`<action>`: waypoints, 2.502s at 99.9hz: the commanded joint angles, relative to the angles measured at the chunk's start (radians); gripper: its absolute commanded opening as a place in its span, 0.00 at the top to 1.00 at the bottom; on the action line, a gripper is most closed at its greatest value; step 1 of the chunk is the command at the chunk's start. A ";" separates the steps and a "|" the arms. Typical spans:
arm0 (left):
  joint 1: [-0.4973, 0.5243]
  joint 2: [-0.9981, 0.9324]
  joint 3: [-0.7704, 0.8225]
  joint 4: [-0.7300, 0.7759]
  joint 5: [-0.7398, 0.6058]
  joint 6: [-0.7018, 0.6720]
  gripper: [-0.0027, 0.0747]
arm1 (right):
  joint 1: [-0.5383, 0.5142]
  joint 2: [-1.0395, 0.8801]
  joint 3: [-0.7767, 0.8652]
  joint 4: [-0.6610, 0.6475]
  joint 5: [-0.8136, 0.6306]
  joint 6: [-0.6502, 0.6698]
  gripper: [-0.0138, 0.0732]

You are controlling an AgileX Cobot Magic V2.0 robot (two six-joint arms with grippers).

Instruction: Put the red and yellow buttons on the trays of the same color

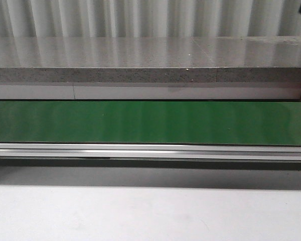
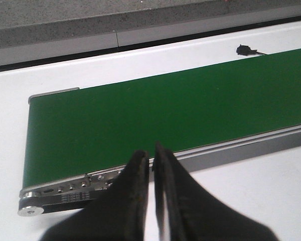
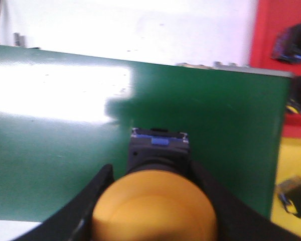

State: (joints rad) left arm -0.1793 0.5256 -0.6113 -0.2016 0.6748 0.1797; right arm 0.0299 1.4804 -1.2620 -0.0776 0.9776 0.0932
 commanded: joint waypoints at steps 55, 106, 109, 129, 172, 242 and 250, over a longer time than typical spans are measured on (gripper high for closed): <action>-0.008 0.003 -0.028 -0.018 -0.069 0.001 0.97 | -0.639 -0.173 0.202 -0.041 -0.144 0.213 0.73; -0.008 0.003 -0.028 -0.018 -0.069 0.001 0.97 | -0.795 -0.016 0.338 -0.036 -0.303 0.304 0.73; -0.008 0.003 -0.028 -0.018 -0.069 0.001 0.97 | -0.795 -0.005 0.338 -0.034 -0.307 0.304 0.73; -0.008 0.003 -0.028 -0.018 -0.069 0.001 0.97 | -0.795 0.053 0.338 -0.034 -0.341 0.304 0.73; -0.008 0.007 -0.028 -0.018 -0.069 0.001 0.97 | -0.795 0.121 0.336 -0.034 -0.352 0.303 0.45; -0.008 0.007 -0.028 -0.018 -0.069 0.001 0.97 | -0.694 -0.199 0.336 -0.080 -0.318 0.301 0.45; -0.008 0.007 -0.028 -0.018 -0.069 0.001 0.97 | -0.628 -0.251 0.336 -0.107 -0.293 0.301 0.65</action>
State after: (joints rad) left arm -0.1793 0.5256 -0.6113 -0.2016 0.6748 0.1797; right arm -0.6516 1.3100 -0.9000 -0.1386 0.6843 0.3996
